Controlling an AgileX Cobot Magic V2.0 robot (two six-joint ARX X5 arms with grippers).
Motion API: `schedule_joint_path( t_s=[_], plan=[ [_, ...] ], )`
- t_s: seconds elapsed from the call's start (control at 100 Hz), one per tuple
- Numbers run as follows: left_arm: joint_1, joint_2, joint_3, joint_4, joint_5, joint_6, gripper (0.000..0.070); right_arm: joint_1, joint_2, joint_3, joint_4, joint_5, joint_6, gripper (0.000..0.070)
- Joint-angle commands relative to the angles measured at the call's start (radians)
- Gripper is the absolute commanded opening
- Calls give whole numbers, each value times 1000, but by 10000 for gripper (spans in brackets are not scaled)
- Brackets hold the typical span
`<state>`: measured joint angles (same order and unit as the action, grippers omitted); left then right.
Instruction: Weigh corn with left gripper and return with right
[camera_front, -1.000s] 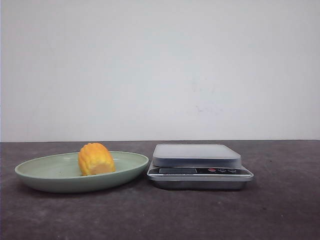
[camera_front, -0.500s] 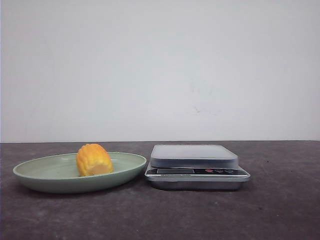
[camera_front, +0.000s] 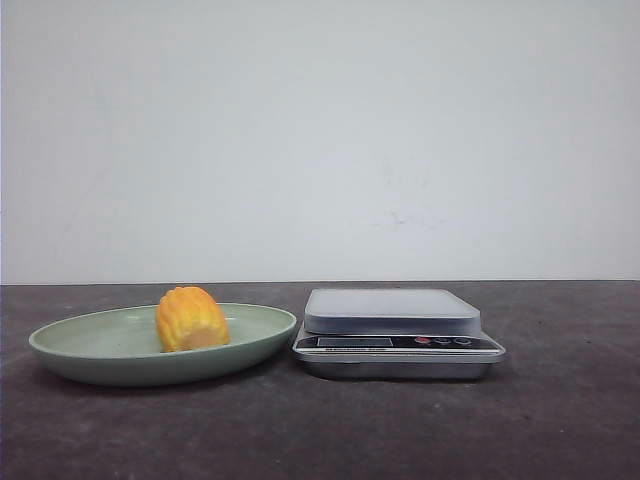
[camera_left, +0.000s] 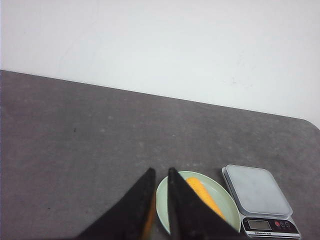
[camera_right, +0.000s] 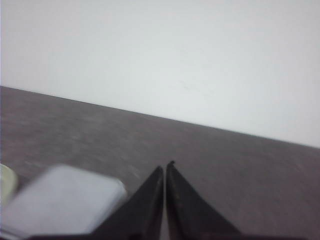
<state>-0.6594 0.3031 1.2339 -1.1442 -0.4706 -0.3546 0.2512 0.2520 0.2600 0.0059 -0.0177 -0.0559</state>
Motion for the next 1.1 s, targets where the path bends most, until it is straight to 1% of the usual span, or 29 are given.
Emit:
schedule_joint_path(
  t_s=[0.0,0.09,0.21,0.44,0.58,0.74,1.09],
  plan=[
    [-8,7,13,8,-2,6,0,-28,-69,-81,13,-1,4,7],
    [-8,7,13,8,-2,6,0,-69,-146,-172,13,-2,31,7],
    [-8,7,13,8,-2,6,0,-98,-206,-246,13,-42,50,7],
    [-8,7,13,8,-2,6,0,-124,-248,-247,-187,-45,49,7],
    [-8,7,13,8,-2,6,0,-124,-248,-247,-182,-34,13,7],
    [-8,7,13,8,-2,6,0,-124,-248,-247,-162,-34,14,7],
    [-8,7,13,8,-2,6,0,-125,-248,-247,-163,-34,14,7]
  ],
)
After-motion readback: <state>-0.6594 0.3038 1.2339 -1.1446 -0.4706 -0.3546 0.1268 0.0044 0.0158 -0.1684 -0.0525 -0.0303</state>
